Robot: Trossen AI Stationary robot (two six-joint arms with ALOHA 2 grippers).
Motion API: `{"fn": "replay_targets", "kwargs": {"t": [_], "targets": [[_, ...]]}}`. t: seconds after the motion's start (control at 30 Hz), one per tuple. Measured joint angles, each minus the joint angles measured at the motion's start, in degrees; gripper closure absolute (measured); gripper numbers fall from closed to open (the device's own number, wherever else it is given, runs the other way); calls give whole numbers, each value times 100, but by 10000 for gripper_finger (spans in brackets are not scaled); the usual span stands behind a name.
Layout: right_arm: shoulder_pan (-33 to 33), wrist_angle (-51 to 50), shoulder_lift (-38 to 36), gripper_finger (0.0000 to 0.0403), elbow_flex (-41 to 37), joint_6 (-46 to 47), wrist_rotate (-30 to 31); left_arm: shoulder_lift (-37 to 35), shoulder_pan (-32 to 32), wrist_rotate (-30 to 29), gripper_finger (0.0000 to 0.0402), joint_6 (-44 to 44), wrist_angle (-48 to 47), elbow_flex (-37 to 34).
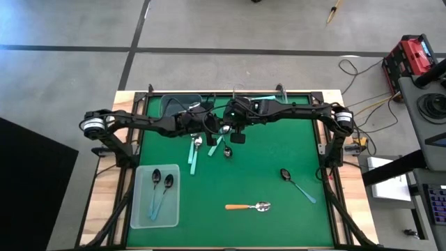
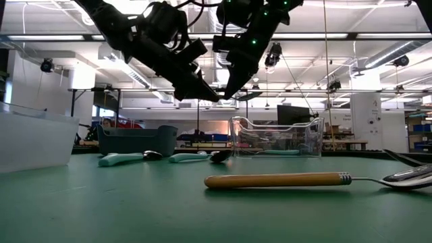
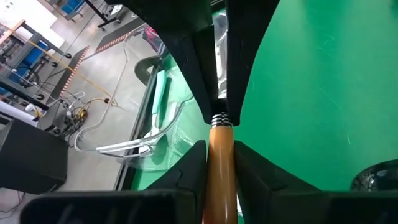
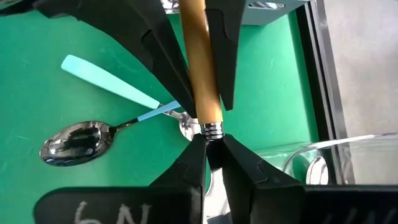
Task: Sort silverware by color (type)
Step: Put the yellow spoon into the gray bin
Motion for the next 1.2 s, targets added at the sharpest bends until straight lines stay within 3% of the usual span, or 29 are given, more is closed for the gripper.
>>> {"fn": "replay_targets", "kwargs": {"t": [0.13,0.3,0.47,0.73,1.0,1.2], "targets": [[0,-3,0,380,0,76,-2,-9,7,-28,333,118,11,0],[-2,-17,0,379,-2,36,5,-9,2,17,385,120,4,0],[-2,4,0,376,-2,52,22,-23,4,0,385,111,-19,0],[-2,127,-55,330,-2,21,22,-264,7,-220,385,-4,-364,0],[-2,504,-130,276,-2,-292,185,-792,11,-954,385,-8,-1315,0],[-72,1063,-225,260,141,-689,168,-1278,22,-2091,385,-384,-2560,0]]}}
